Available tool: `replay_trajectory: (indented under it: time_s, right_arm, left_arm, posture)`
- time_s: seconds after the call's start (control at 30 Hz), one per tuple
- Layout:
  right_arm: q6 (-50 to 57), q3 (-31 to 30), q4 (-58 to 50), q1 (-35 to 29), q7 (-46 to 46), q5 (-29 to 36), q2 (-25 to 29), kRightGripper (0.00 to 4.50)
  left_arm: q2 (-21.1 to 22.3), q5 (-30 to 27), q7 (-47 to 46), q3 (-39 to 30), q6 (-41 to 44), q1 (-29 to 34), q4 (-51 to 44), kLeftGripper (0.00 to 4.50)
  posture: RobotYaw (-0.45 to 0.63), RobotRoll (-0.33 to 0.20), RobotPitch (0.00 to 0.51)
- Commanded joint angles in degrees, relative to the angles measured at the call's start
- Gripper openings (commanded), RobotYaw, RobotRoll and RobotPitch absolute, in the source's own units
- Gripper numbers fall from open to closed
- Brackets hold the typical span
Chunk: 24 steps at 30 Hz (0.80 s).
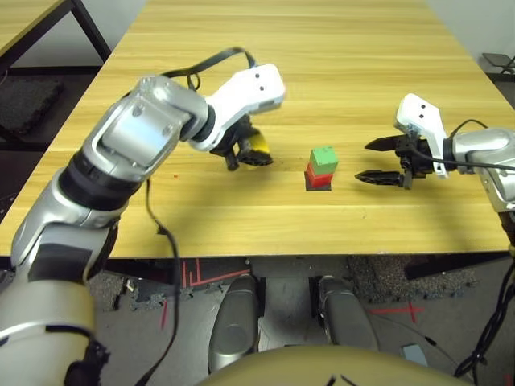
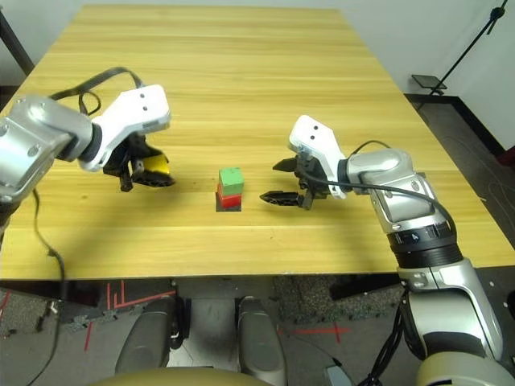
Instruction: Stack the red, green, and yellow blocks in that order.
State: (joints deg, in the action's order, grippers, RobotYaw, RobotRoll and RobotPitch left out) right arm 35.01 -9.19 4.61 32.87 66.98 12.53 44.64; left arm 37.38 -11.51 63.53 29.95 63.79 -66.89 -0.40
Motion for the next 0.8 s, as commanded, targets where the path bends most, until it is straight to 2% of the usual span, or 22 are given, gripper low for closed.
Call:
replay_trajectory:
  time_s: [0.03, 0.23, 0.33, 0.8]
  right_arm:
    - [0.9, 0.6, -1.5, -1.2, -0.8, 0.9, -0.4, 4.50]
    - [2.3, 1.7, -4.0, -3.1, -1.8, 1.5, -0.3, 4.50]
    - [2.7, 2.1, -4.8, -4.0, -2.1, 1.5, 0.0, 4.50]
    - [2.6, 1.6, -5.0, -4.8, -3.3, 2.3, 0.0, 4.50]
  left_arm:
    - [-5.3, 1.8, -0.8, 2.1, -3.5, -3.2, 7.8, 2.11]
    - [-14.2, 3.6, -2.6, 2.7, -5.4, -5.6, 16.9, 2.11]
    - [-16.9, 4.1, -2.8, 2.8, -5.7, -5.7, 19.1, 2.11]
    - [-22.1, 5.9, -2.2, 3.8, -7.5, -5.3, 22.6, 2.11]
  posture:
    - [0.10, -0.024, 0.089]
    - [0.06, -0.016, 0.090]
    - [0.05, -0.014, 0.093]
    - [0.04, -0.008, 0.100]
